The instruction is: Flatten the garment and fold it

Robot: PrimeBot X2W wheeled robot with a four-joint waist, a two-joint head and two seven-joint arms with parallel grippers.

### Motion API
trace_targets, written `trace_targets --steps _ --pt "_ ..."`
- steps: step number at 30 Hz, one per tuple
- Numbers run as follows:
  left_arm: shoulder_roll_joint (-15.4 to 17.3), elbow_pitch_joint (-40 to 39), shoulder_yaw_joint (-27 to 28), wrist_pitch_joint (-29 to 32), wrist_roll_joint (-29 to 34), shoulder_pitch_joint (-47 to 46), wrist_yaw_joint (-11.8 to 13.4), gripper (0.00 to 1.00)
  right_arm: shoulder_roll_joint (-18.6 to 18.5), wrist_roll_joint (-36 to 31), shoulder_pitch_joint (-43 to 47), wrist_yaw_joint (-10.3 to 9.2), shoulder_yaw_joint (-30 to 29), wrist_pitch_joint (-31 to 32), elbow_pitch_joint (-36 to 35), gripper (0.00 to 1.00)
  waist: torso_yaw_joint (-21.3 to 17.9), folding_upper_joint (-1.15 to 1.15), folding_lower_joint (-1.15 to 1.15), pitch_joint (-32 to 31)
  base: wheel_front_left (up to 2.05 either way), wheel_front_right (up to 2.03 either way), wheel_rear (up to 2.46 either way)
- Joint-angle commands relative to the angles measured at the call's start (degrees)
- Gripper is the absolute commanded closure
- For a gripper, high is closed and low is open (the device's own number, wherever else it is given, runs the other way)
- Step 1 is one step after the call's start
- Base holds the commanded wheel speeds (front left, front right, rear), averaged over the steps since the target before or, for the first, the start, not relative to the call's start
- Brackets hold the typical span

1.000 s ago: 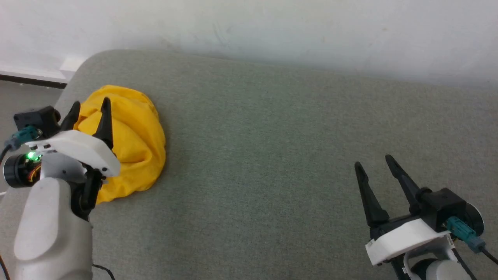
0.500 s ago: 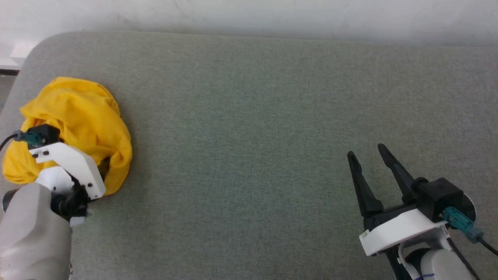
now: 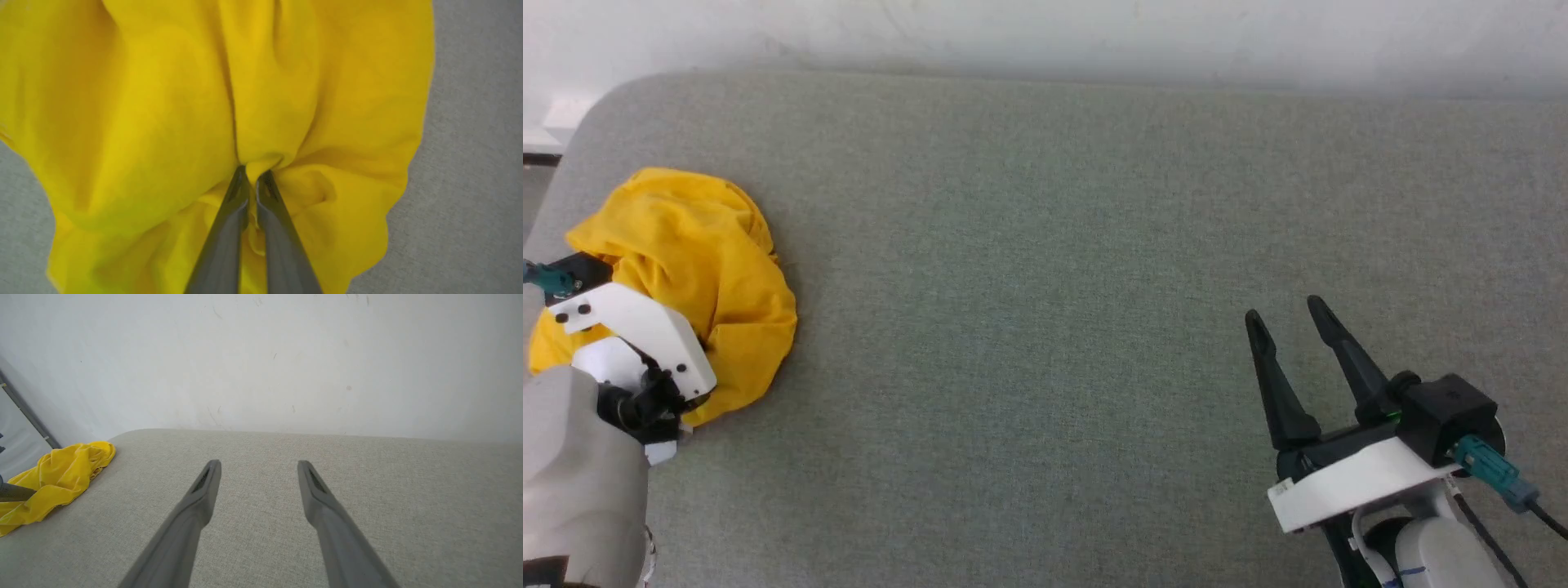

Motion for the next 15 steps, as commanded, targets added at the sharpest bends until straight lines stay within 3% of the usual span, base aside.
trace_targets --steps 1,11,15 --pt "0.7 0.2 -0.6 -2.1 1.0 1.3 0.4 1.0 0.1 0.5 0.3 -0.05 0.0 -0.4 0.5 0.0 0.6 0.0 0.0 -2.2 0.0 0.0 0.0" --pt "4.0 -12.3 -4.3 -30.8 9.1 -2.8 -1.0 1.0 0.1 1.7 3.7 -0.05 -1.5 -1.5 1.2 0.0 1.4 0.0 0.0 -9.8 0.0 0.0 0.0" --pt "4.1 -17.0 -6.3 -39.3 12.0 -4.6 -1.5 1.0 0.1 1.8 5.0 -0.05 -3.1 -1.7 0.1 0.0 0.5 0.0 0.0 -11.8 0.0 0.0 0.0"
